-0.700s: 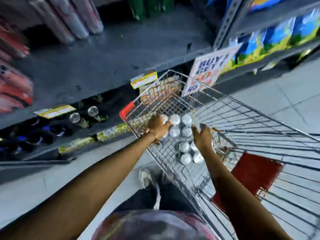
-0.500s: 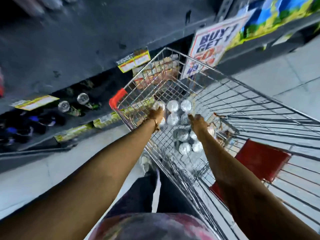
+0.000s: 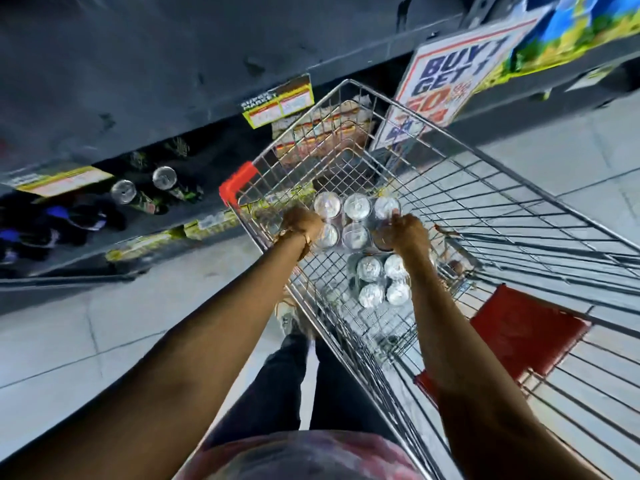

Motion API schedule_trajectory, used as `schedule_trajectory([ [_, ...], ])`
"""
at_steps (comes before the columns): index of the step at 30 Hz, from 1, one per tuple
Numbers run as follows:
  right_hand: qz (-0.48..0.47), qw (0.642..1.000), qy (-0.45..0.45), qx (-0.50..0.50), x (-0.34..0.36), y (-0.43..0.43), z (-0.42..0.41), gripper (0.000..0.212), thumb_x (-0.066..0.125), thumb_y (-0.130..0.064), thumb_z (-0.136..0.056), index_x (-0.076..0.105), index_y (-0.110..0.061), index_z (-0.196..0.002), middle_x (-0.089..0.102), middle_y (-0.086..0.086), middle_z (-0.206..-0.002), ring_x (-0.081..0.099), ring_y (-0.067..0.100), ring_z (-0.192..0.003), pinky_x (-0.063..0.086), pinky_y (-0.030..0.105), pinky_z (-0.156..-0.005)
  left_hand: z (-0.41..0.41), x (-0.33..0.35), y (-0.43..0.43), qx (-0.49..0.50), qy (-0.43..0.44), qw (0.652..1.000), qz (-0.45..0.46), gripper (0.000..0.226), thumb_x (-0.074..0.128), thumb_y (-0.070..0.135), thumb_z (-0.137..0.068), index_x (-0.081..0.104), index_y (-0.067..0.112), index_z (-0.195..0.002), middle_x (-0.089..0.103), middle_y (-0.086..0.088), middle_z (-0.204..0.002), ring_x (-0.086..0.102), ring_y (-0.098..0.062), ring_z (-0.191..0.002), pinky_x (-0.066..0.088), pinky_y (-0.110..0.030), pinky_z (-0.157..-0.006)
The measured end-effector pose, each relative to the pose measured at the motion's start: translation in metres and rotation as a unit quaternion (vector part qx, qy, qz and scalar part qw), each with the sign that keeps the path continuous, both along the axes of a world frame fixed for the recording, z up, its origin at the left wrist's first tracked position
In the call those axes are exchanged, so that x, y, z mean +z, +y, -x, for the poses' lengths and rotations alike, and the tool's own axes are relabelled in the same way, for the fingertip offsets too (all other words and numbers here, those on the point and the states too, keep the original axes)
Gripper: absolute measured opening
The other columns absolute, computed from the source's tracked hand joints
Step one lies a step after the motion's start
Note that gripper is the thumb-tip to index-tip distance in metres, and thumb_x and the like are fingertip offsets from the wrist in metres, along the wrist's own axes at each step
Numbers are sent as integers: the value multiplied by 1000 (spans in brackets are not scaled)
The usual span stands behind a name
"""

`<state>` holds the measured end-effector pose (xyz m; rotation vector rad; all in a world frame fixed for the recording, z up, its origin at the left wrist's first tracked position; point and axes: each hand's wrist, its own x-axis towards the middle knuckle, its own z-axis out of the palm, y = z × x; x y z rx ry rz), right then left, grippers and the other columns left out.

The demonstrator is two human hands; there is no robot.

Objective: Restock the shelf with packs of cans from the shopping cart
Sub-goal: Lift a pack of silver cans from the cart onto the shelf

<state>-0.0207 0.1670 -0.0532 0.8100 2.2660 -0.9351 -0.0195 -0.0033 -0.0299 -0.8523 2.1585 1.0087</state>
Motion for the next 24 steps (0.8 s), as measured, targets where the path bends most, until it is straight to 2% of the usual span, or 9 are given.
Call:
schedule_trajectory([
  [3,5,997,83,2,26,5,-10,42,49,-35,-93,64,4,-100,68,23,-99,62,30,-87,45,36,-74,-7,20,-11,2,58,998,0,24,48,21,-96,65,6,-88,65,-13,-78,62,-22,-77,47,-26,-58],
  [4,6,994,113,-2,38,7,-14,41,49,-33,-93,64,5,-95,67,23,-93,60,29,-83,42,35,-71,-10,30,-15,4,75,997,-2,21,49,21,-95,65,9,-89,62,-7,-73,57,-18,-70,45,-22,-56],
  [6,-31,985,172,5,69,6,-20,40,46,-32,-94,63,4,-91,69,25,-92,63,34,-84,44,37,-71,-17,55,-25,15,126,992,-13,23,52,26,-93,68,10,-88,66,-7,-78,61,-21,-73,53,-30,-67],
  [8,-86,967,234,54,104,1,-19,39,44,-30,-96,64,3,-97,69,28,-102,64,40,-93,47,39,-78,-22,86,-35,8,186,983,9,33,51,33,-90,65,8,-74,68,-11,-75,64,-27,-76,50,-35,-68],
  [11,-130,943,285,114,158,-14,-9,40,42,-30,-98,63,3,-110,64,31,-115,57,43,-106,39,39,-85,-24,133,-53,23,286,957,47,40,44,36,-90,69,5,-86,73,-17,-95,64,-36,-92,48,-36,-77],
  [14,-125,919,346,141,203,-38,5,40,43,-31,-97,63,3,-103,63,34,-111,55,46,-105,29,39,-83,-28,179,-78,44,379,920,84,43,40,37,-87,56,0,-73,69,-21,-86,61,-40,-85,41,-37,-66],
  [16,-107,898,395,165,226,-61,17,40,44,-32,-97,63,3,-100,64,33,-108,56,46,-102,34,40,-82,-30,201,-100,65,422,898,104,42,37,40,-84,51,4,-69,68,-20,-82,61,-39,-82,41,-38,-65],
  [20,-77,865,445,220,261,-120,61,44,47,-35,-95,62,5,-84,64,34,-96,58,48,-95,41,44,-76,-24,226,-149,111,444,879,131,37,35,43,-82,49,11,-69,70,-18,-90,61,-38,-89,42,-37,-68],
  [24,-38,861,426,275,269,-179,109,43,49,-41,-92,55,-5,-70,59,31,-81,62,41,-91,40,40,-70,-10,232,-195,146,438,876,141,40,38,42,-83,55,7,-73,69,-23,-94,61,-42,-93,48,-43,-77],
])
